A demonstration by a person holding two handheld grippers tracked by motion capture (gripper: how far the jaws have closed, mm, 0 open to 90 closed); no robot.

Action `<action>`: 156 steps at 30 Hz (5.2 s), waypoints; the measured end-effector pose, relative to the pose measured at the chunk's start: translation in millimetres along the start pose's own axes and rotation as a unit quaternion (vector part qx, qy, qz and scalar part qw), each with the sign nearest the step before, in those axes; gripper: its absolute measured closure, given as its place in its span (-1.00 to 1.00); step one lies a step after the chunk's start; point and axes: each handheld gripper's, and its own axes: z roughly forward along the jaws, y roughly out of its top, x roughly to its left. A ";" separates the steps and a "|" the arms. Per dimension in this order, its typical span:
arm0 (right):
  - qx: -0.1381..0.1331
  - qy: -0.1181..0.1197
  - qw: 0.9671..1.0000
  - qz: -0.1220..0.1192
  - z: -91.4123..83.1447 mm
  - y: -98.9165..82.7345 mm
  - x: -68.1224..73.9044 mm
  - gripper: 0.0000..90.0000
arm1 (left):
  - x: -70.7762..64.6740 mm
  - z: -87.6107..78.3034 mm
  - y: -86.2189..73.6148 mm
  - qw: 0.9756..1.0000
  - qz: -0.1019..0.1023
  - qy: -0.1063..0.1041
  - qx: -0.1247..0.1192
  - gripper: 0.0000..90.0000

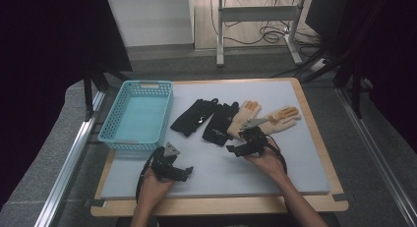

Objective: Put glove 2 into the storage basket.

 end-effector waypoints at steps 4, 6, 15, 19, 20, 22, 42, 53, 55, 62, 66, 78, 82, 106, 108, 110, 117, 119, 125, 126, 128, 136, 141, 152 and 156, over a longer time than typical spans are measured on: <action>0.006 0.001 1.000 -0.007 14.7 15.8 2.4 -0.55 | 0.0 0.0 -0.1 1.000 -0.001 0.000 -0.001 -0.97; 0.006 0.001 1.000 -0.008 17.8 19.7 3.2 -0.56 | 0.1 -0.1 -0.1 1.000 -0.002 0.000 -0.001 -0.97; 0.008 -0.006 1.000 -0.020 49.5 50.9 12.1 -0.60 | 0.4 -0.2 -0.2 1.000 -0.002 0.001 -0.001 -0.96; 0.006 -0.005 1.000 -0.025 59.3 61.7 12.6 -0.51 | 0.4 -0.3 -0.2 1.000 -0.002 0.001 0.000 -0.96; 0.005 -0.005 1.000 -0.025 61.2 65.0 12.7 -0.48 | 0.4 -0.2 -0.2 1.000 -0.003 0.001 0.000 -0.96; 0.004 -0.004 1.000 -0.026 65.4 71.8 12.8 -0.42 | 0.4 -0.2 -0.2 1.000 -0.003 0.001 -0.001 -0.96; 0.029 -0.055 0.998 0.011 129.2 113.9 0.4 -0.30 | 0.3 -0.1 -0.2 1.000 -0.004 0.000 -0.001 -0.96; 0.057 -0.057 0.997 0.000 144.2 112.9 -0.6 0.28 | 0.0 0.0 -0.2 1.000 -0.005 0.001 -0.003 -0.96; 0.055 -0.056 0.997 0.002 144.0 112.7 -0.7 0.44 | 0.0 0.0 -0.2 1.000 -0.005 0.001 -0.003 -0.96; 0.046 -0.034 0.998 0.014 141.3 111.8 -3.7 0.91 | 0.1 0.0 -0.2 1.000 -0.005 0.000 -0.003 -0.95; 0.025 -0.022 0.999 0.014 133.0 115.2 -3.8 0.92 | 0.3 -0.1 -0.3 1.000 -0.004 0.000 -0.001 -0.95; -0.016 0.003 0.999 -0.037 82.6 130.7 13.4 0.92 | 0.4 -0.2 -0.3 1.000 -0.004 0.001 -0.001 -0.96; -0.020 0.016 0.999 -0.043 62.7 129.6 14.7 0.92 | 0.5 -0.1 -0.3 1.000 -0.003 0.001 -0.002 -0.96; -0.027 0.090 0.992 -0.084 -52.6 49.8 46.4 0.91 | 0.0 0.1 -0.2 1.000 -0.007 0.001 -0.004 -0.95; -0.022 0.092 0.992 -0.086 -53.9 43.7 46.7 0.91 | 0.0 0.2 -0.2 1.000 -0.007 0.001 -0.004 -0.95; -0.005 0.104 0.990 -0.090 -53.3 26.1 47.9 0.91 | -0.1 0.1 -0.2 1.000 -0.007 0.001 -0.004 -0.95; 0.023 0.091 0.992 -0.080 -38.9 -11.4 45.4 0.34 | -0.1 0.1 -0.3 1.000 -0.007 0.002 -0.005 -0.95; 0.013 0.083 0.994 -0.073 -41.6 -13.0 41.7 0.27 | -0.1 0.2 -0.3 1.000 -0.007 0.002 -0.005 -0.95; -0.005 0.016 0.999 -0.028 -59.2 -21.6 16.8 0.47 | 0.4 -0.2 -0.2 1.000 -0.004 0.002 -0.002 -0.95; -0.002 0.008 1.000 -0.023 -59.2 -24.6 14.2 0.56 | 0.4 -0.3 -0.2 1.000 -0.004 0.002 -0.002 -0.95; 0.003 0.003 1.000 -0.007 -56.8 -30.9 10.6 0.64 | 0.4 -0.3 -0.2 1.000 -0.004 0.002 -0.002 -0.95; 0.023 -0.008 1.000 0.015 -30.7 -47.7 3.0 0.61 | 0.2 0.0 -0.3 1.000 -0.005 0.002 -0.003 -0.94; 0.017 -0.003 1.000 0.014 -22.2 -41.9 1.0 0.61 | 0.2 -0.1 -0.3 1.000 -0.005 0.002 -0.003 -0.94; -0.009 0.008 1.000 0.020 -21.6 -21.8 -5.8 0.57 | 0.2 -0.1 -0.3 1.000 -0.005 0.002 -0.003 -0.94; -0.016 -0.004 1.000 0.017 -24.1 -5.7 -12.5 0.54 | 0.2 -0.1 -0.3 1.000 -0.006 0.002 -0.003 -0.94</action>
